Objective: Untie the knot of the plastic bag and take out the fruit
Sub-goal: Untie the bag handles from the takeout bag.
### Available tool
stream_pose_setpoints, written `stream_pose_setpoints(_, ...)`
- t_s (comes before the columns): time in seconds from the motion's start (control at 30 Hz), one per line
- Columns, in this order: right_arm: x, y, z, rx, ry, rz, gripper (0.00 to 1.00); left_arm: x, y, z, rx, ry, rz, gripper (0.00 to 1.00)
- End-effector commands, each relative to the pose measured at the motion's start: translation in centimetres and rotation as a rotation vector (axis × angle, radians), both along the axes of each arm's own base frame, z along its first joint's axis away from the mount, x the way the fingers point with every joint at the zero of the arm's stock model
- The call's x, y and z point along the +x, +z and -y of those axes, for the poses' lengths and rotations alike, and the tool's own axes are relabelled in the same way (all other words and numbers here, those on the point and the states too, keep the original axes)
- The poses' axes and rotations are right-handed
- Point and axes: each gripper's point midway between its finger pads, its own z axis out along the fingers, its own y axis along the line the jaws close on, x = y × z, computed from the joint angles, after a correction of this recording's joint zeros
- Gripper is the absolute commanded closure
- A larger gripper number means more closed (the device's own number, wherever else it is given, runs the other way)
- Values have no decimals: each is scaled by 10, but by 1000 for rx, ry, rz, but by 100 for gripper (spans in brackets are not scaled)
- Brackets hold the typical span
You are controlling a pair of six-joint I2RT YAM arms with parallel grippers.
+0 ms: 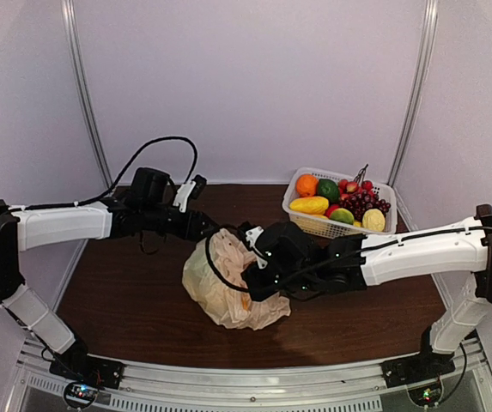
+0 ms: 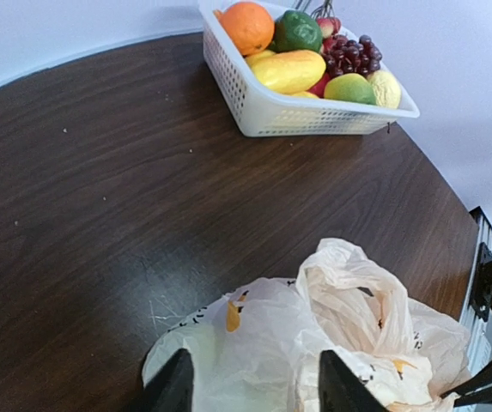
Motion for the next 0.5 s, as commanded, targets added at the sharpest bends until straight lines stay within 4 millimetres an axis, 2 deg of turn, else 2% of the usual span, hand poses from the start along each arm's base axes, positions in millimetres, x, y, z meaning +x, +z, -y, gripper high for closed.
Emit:
stream_pose_setpoints(0.0,-2,2,1,13,0,-7,100,-2,42,-3,-53,-10,142,44)
stream_pose_setpoints(0.13,-1,1,1,12,-7,-5,100,-16,50,4,-58,-50,165,40)
stream_pose_setpoints(0.27,1,2,1,13,-17,-2,100,-30,48,18,-76,-99,128,43)
stream_pose_setpoints(0.47,3,3,1,21,-32,0,100,-46,25,37,-28,-145,16,45)
